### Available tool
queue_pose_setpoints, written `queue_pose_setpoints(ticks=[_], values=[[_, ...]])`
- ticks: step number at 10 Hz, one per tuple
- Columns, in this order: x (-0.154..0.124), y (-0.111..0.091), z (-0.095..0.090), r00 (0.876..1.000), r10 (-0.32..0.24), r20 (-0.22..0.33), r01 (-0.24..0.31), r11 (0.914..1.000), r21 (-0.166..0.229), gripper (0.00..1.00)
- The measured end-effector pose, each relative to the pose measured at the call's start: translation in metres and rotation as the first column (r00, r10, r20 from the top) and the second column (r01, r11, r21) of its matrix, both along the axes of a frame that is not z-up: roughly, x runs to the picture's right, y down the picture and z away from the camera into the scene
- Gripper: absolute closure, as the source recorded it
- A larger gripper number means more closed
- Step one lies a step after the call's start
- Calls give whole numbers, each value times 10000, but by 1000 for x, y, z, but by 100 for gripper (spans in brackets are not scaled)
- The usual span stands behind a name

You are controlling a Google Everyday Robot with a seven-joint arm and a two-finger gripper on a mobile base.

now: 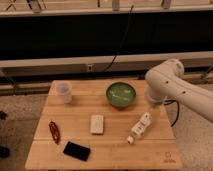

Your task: Wipe the white sponge on the table

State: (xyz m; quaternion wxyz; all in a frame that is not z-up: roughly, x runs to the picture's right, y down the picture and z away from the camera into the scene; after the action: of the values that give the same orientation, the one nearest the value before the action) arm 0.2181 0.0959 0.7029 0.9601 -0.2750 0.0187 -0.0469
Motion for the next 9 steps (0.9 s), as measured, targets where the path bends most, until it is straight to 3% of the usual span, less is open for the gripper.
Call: queue_pose_setpoints(ticks=[2,5,9], values=[[-10,2,5,9993,-359,110,359,9993,-54,20],[-54,3,19,9928,-1098,473,1100,9939,-22,20],[-79,13,40,9696,-2284,881,2296,9733,-38,20]])
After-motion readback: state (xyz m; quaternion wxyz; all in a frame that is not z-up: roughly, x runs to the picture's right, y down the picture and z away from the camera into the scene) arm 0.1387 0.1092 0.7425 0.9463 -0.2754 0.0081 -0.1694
